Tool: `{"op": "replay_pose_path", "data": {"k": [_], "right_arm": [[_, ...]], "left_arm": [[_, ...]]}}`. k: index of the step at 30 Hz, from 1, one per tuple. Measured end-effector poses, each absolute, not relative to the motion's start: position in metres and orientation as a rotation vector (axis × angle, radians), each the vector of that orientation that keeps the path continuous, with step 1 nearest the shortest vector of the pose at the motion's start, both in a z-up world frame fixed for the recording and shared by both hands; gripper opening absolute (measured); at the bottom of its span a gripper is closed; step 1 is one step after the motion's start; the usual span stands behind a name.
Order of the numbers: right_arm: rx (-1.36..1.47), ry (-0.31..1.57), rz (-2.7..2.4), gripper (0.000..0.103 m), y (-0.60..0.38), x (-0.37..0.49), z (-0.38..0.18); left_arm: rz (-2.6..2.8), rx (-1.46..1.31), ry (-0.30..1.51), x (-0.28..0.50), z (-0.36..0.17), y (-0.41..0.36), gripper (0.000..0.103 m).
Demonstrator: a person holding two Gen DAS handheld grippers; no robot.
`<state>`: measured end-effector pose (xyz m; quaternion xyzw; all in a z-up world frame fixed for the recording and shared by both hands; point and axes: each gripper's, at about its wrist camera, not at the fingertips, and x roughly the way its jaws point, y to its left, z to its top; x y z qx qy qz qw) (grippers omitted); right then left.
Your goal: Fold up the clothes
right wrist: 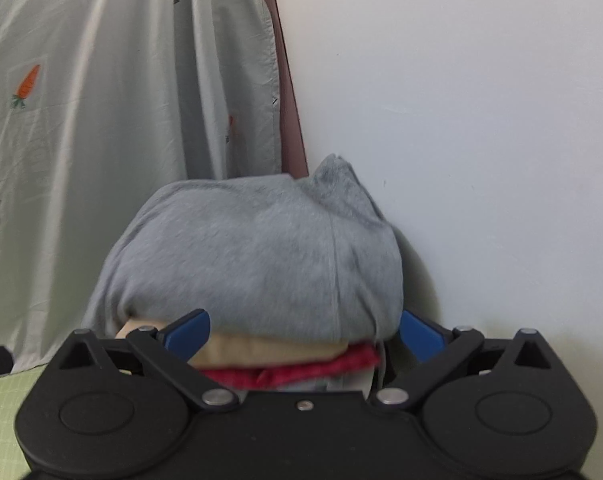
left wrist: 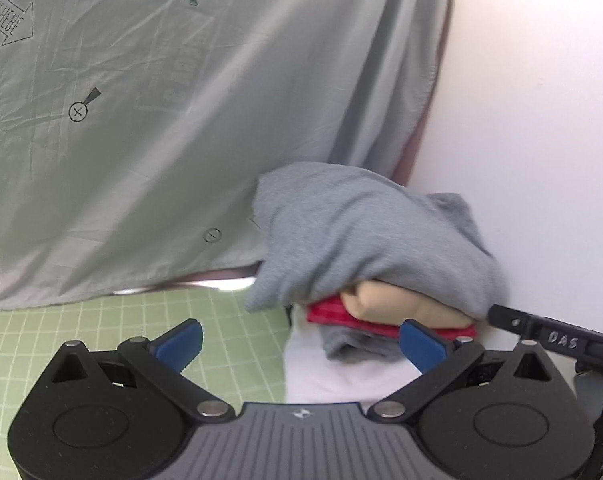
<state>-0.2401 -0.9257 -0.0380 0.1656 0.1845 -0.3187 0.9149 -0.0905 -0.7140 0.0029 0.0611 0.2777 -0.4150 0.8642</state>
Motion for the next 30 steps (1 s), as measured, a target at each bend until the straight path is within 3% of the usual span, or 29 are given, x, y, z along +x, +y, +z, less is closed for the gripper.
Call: {"op": "replay_pose_path", "data": {"k": [16,30], "right_arm": [[0.295,0.428,-0.69,0.103,-0.814,-0.337,-0.029],[0.342,0.504,-0.696,0.103,-0.769,-0.397,-0.054]], "left_arm": [[-0.956,0.202,0.623,-0.211,-0.011,-0.642,0.103],[-0.978,0.25,0.619,-0.248,-0.019,-0.617,0.103]]}}
